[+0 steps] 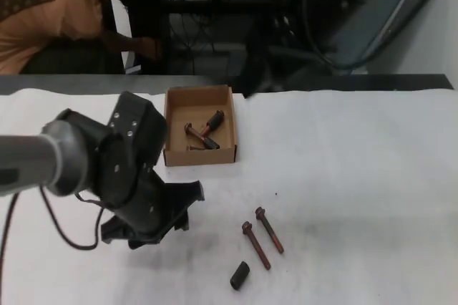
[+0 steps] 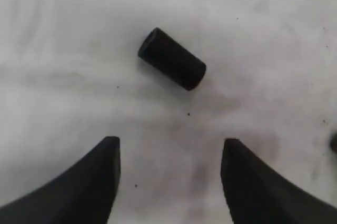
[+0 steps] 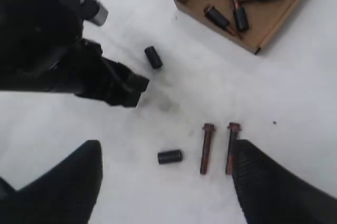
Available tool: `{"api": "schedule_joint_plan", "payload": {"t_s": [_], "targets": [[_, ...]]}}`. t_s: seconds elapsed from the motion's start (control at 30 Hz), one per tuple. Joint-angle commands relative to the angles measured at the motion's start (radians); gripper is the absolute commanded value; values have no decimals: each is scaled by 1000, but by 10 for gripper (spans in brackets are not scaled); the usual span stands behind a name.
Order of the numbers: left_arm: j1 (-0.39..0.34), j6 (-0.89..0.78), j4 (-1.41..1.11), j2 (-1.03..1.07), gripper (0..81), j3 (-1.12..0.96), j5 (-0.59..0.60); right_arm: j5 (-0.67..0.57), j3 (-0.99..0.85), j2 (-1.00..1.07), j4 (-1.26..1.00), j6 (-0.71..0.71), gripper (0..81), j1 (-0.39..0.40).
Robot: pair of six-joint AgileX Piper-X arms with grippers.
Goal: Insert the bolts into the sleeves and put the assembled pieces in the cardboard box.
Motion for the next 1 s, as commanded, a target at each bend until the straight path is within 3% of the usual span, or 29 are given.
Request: {"api": "schedule_joint_plan", "payload": {"t_s": [0.0,0.5,0.57,0.7,0.73,0.8,0.97], "targets": [[2,-61,-24,32,536,-36,-17,-31,33,-68,26,-9,648,14],[8,-169,-64,170,525,-120,-29,-74,158,-280,26,3,648,29],[8,-169,-31,170,424,-120,-57,-74,158,-280,21,3,648,29],[11,-145,16,172,92,-120,-127,-105,158,-283,19,5,648,29],[13,-146,16,172,53,-120,-136,-126,158,-283,16,7,648,29],[22,-145,5,172,3,-120,-145,-161,158,-283,5,7,648,29],[43,-20,-71,162,18,-120,-103,-145,158,-283,7,7,630,29]]}}
